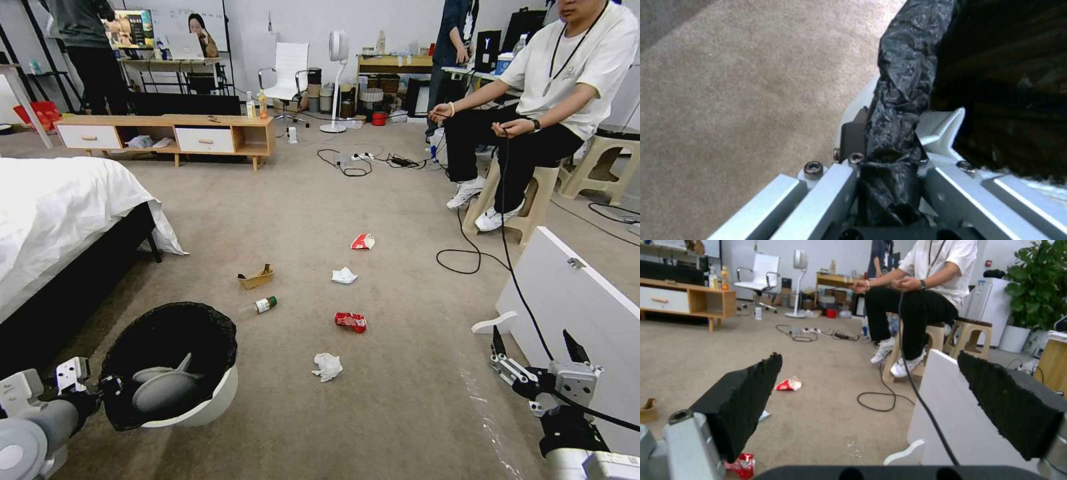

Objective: Pick up the trash bin and place the garbage on the floor into it.

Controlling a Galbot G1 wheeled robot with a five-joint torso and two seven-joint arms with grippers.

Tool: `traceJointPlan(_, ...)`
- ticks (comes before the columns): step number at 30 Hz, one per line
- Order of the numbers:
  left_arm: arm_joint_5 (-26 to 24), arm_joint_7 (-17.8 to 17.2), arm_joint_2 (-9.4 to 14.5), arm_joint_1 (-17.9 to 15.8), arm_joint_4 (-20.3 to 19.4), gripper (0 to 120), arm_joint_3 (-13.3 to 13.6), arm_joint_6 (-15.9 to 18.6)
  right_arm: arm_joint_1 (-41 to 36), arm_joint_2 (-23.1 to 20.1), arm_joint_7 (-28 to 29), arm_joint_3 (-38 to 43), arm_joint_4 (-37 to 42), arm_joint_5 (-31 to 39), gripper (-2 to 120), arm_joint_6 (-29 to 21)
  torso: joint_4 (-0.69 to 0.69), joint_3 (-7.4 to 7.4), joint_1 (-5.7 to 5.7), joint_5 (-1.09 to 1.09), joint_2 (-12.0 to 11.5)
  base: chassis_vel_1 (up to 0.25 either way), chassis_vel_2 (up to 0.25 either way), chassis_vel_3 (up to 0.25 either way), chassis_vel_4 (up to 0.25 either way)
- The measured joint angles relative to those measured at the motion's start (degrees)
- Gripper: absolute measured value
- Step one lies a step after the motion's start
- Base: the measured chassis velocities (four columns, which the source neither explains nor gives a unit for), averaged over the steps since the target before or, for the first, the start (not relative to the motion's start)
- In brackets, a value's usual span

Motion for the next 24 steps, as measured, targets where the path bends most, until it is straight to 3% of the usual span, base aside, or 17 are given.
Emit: traceJointPlan(24,-0.1,0.0,-0.1,0.4,-0.5,2,-0.4,0.0,-0.2,-0.5,-0.9,0.1,0.1,0.8,100,1.4,0.0,0.0,0.0,0.0,0.0,0.014,0.015,-0.012,-0.01)
